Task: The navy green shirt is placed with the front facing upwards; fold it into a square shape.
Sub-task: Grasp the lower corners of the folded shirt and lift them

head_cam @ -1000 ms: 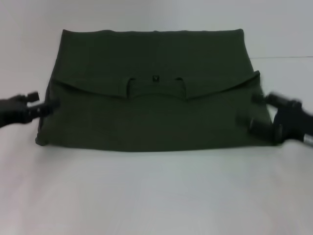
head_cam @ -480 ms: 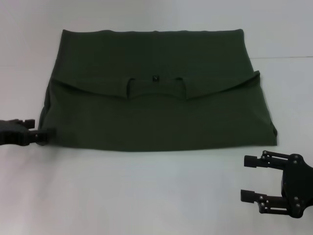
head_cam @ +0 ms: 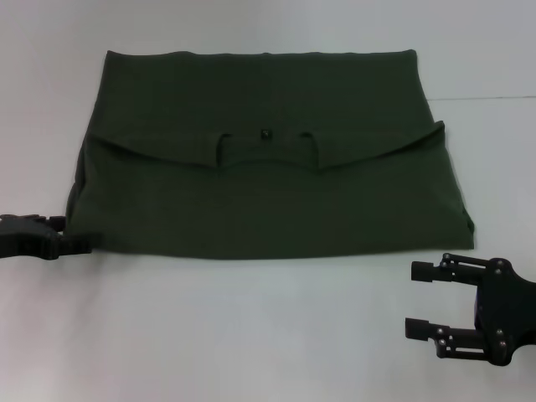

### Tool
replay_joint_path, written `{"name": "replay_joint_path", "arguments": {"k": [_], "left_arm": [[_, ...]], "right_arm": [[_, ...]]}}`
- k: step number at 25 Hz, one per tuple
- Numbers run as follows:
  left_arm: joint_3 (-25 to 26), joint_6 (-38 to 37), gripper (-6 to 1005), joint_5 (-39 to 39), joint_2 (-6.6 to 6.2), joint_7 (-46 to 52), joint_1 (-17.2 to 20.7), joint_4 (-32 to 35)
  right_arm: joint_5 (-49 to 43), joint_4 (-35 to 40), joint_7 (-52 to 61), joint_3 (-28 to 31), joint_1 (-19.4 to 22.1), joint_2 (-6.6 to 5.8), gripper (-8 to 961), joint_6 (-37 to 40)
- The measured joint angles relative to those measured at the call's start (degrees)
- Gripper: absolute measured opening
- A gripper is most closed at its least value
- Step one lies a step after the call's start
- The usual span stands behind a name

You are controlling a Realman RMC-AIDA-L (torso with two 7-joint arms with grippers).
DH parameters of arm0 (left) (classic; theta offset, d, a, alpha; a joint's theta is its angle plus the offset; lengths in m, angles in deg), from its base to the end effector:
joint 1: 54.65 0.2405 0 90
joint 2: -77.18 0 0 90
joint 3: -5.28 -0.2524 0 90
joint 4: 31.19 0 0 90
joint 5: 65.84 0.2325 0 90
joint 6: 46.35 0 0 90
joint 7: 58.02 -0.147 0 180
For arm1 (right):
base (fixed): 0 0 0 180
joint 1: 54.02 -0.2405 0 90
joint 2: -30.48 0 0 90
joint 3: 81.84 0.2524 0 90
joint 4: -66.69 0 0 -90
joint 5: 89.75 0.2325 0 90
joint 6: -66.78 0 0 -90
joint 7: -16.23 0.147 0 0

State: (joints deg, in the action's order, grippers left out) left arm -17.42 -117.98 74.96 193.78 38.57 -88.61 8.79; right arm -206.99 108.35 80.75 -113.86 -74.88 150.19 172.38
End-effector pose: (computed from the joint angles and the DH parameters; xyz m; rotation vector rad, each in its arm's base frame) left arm -0.3513 0.3795 0.0497 -2.3214 -1.0652 -0.2135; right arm 0.3042 0.2754 0.0234 -2.7573 0.3825 0.8194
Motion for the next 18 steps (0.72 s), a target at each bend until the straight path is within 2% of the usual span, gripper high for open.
{"name": "replay_joint_path", "arguments": {"k": [7, 18], "left_arm": [[-2.1, 0.9, 795, 0.2, 0.18, -0.7, 0.0, -0.1], [-3.6, 1.8, 323, 0.3, 0.39, -1.1, 0.0, 0.2]], "right_arm": [[0.2, 0.0, 0.1, 0.3, -0.1, 0.0, 778, -0.4], [0.2, 0.1, 0.5, 0.8, -0.2, -0.1, 780, -0.6]]}}
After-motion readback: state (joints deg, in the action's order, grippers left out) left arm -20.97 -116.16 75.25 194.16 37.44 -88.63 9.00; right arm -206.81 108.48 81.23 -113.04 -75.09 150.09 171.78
